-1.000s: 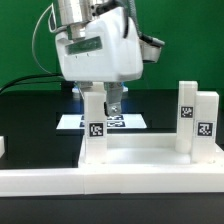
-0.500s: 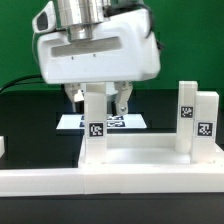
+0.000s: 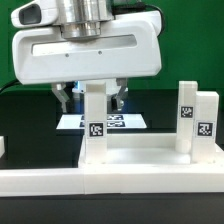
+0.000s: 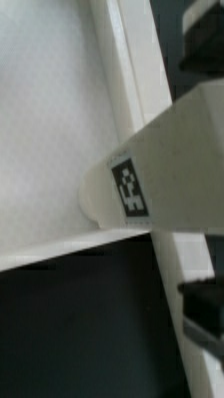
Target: Assemble desk
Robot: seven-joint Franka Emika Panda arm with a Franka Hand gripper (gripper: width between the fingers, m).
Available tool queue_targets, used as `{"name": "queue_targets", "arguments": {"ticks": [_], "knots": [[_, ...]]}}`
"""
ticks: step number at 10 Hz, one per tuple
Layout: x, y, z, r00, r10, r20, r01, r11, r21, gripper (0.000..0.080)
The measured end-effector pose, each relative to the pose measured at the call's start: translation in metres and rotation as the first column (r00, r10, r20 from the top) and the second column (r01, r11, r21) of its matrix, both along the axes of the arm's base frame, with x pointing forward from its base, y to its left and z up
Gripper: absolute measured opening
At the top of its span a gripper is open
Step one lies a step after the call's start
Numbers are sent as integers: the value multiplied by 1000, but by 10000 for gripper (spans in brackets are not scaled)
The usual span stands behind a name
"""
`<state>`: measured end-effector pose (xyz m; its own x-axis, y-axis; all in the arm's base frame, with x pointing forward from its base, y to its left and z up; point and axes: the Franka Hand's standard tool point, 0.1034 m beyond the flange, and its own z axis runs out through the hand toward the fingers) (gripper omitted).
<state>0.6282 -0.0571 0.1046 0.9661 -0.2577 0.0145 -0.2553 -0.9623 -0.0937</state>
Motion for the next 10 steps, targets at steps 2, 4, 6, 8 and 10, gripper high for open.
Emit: {"name": "queue_targets", "arguments": {"ticks": [2, 4, 6, 8, 10], "knots": [[0, 0, 0, 998, -67, -5, 67, 998, 3, 288], [0, 0, 0, 978, -207, -18, 207, 978, 6, 288], [3, 1, 0, 906, -422, -24, 422, 907, 8, 288], [3, 6, 0, 677, -735, -49, 735, 678, -14, 288], [6, 5, 0, 322, -943, -87, 945, 325, -20, 288]]}}
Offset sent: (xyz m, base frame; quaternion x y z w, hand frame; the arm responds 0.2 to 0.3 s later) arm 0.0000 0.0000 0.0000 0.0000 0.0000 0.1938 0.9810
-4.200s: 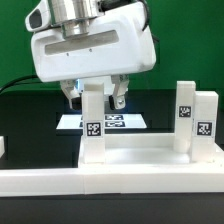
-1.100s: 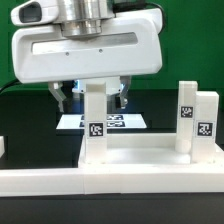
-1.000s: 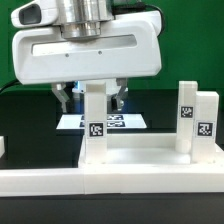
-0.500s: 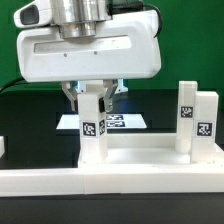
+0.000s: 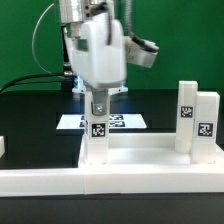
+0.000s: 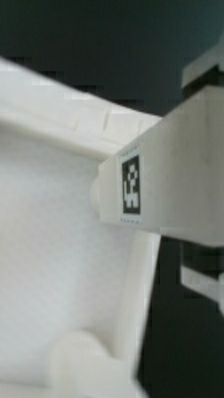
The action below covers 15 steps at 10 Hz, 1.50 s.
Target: Assemble desk
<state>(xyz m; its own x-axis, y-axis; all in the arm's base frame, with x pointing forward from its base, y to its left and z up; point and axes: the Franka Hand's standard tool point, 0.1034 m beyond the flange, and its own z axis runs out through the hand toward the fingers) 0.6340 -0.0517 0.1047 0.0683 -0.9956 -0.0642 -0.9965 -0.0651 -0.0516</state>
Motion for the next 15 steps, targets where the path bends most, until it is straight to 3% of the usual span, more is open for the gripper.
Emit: {"name": "queue_targets", "arguments": {"ticks": [2, 9, 10, 11, 12, 13, 15], "knots": [[1, -3, 0, 955, -296, -11, 296, 954, 40, 288], [-1, -2, 0, 927, -375, -25, 375, 927, 23, 294], [-1, -2, -1, 927, -374, -25, 375, 927, 23, 378], [-1, -2, 1, 928, -372, -23, 372, 928, 24, 515], [3, 1, 12, 936, -351, -8, 351, 936, 35, 515], [8, 3, 30, 938, -345, 16, 344, 938, 53, 621], [15, 5, 72, 935, -351, 58, 344, 934, 101, 648]]}}
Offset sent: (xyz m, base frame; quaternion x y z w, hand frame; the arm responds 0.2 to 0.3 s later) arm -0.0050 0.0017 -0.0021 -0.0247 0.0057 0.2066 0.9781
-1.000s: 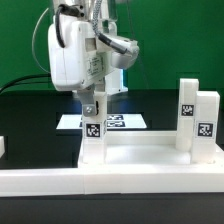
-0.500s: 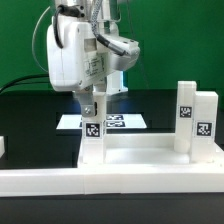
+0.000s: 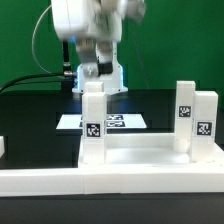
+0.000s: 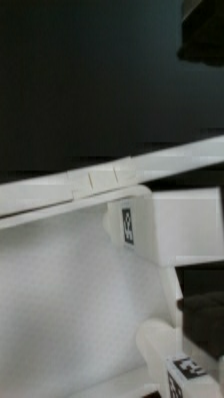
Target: Assemble desk
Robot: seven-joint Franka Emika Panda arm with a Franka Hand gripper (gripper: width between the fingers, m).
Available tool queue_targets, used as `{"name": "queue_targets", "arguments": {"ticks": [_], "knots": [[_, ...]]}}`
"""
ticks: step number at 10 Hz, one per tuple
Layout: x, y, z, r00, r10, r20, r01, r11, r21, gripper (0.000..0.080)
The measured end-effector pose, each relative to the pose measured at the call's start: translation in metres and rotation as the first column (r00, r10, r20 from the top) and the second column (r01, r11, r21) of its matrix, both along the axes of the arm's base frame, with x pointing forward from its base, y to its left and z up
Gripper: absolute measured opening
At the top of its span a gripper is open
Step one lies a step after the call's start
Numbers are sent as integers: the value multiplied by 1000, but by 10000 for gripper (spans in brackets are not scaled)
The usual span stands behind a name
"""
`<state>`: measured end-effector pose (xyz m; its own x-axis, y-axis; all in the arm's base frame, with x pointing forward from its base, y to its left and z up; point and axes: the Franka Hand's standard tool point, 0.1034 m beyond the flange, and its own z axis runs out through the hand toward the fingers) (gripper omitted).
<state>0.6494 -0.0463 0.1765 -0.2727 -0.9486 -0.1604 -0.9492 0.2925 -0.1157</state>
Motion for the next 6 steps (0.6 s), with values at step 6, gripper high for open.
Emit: {"name": "queue_targets", "arguments": {"ticks": [6], "knots": [[1, -1, -1, 1000, -7, 1, 7, 1000, 8, 648]]}}
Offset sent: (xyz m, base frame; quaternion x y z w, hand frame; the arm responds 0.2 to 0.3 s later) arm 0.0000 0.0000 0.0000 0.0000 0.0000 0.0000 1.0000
